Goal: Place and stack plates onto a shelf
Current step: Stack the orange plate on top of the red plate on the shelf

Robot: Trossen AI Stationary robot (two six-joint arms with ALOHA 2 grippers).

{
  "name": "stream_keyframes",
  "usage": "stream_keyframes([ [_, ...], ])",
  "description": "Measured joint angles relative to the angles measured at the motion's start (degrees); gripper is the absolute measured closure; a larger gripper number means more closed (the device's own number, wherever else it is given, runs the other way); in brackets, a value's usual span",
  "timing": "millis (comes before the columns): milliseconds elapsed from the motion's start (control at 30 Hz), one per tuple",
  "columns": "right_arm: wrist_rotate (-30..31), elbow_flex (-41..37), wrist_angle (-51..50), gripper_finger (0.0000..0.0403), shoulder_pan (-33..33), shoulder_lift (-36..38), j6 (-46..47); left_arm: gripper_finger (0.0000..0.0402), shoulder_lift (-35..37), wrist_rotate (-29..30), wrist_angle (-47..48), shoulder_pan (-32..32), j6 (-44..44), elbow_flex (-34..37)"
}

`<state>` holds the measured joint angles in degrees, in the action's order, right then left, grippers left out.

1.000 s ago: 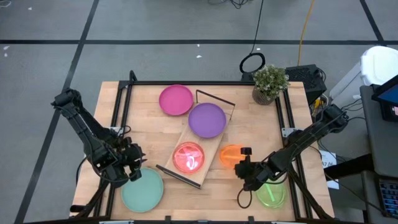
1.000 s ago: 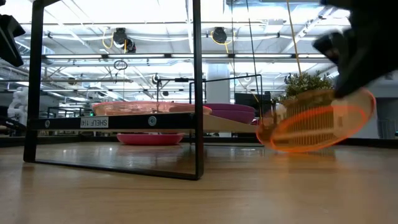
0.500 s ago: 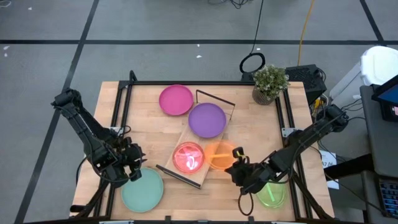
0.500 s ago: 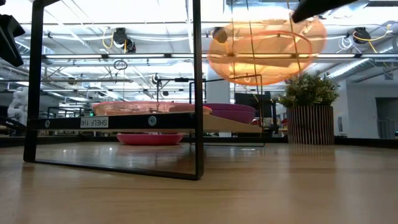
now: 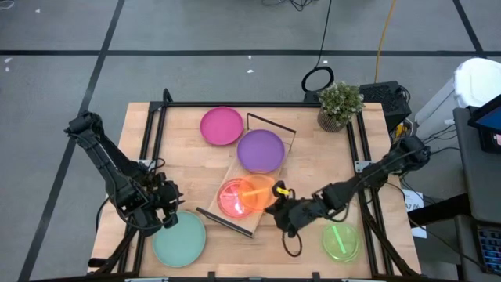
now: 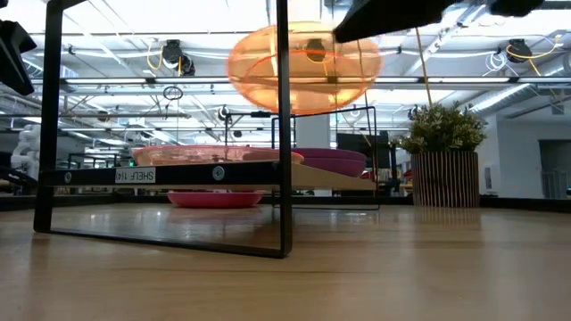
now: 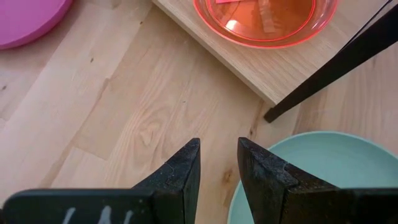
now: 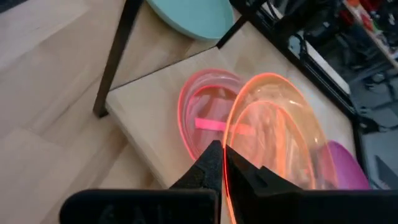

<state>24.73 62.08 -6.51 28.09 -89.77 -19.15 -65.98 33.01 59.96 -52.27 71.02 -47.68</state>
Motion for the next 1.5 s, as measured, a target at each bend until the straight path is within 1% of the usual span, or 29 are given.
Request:
stream_keyframes([
  [200, -7.43, 0.00, 5.46, 0.0403, -4.46, -4.42, -3.29, 0.0288, 0.00, 0.50, 0.00, 0.00, -0.49, 0.00],
  [367, -14.21, 0.00, 10.46, 0.0403, -6.94, -8.49, -6.31, 0.0288, 0.00, 0.52, 0.00, 0.00, -0.42, 0.00],
  [567, -14.50, 0.00, 14.34, 0.0403, -7.77, -12.28, -10.61, 0.0288, 0.00, 0.52, -0.26, 0.00, -0.37, 0.00],
  [800, -14.49, 0.00, 15.93, 0.0400, -7.88, -13.93, -13.48, 0.0288, 0.00, 0.52, -1.06, 0.00, -0.39, 0.00],
  [900, -14.51, 0.00, 15.98, 0.0384, -7.86, -13.98, -13.40, 0.0288, 0.00, 0.53, -3.12, 0.00, -2.03, 0.00],
  [1067, -14.49, 0.00, 16.89, 0.0340, -7.86, -13.96, -13.24, 0.0288, 0.00, 0.32, -7.35, 0.00, -5.07, 0.00],
  [1267, -14.51, 0.00, 20.35, 0.0289, -7.86, -13.93, -13.10, 0.0288, 0.00, -0.87, -7.78, -0.98, -4.77, 0.00],
  [1367, -14.49, 0.00, 19.94, 0.0273, -7.86, -13.93, -12.38, 0.0288, 0.00, -0.98, -7.78, -1.70, -3.79, 0.00],
  [1500, -14.46, -0.01, 20.01, 0.0263, -7.86, -13.87, -11.75, 0.0288, 0.00, -1.03, -7.80, -2.81, -2.73, 0.00],
])
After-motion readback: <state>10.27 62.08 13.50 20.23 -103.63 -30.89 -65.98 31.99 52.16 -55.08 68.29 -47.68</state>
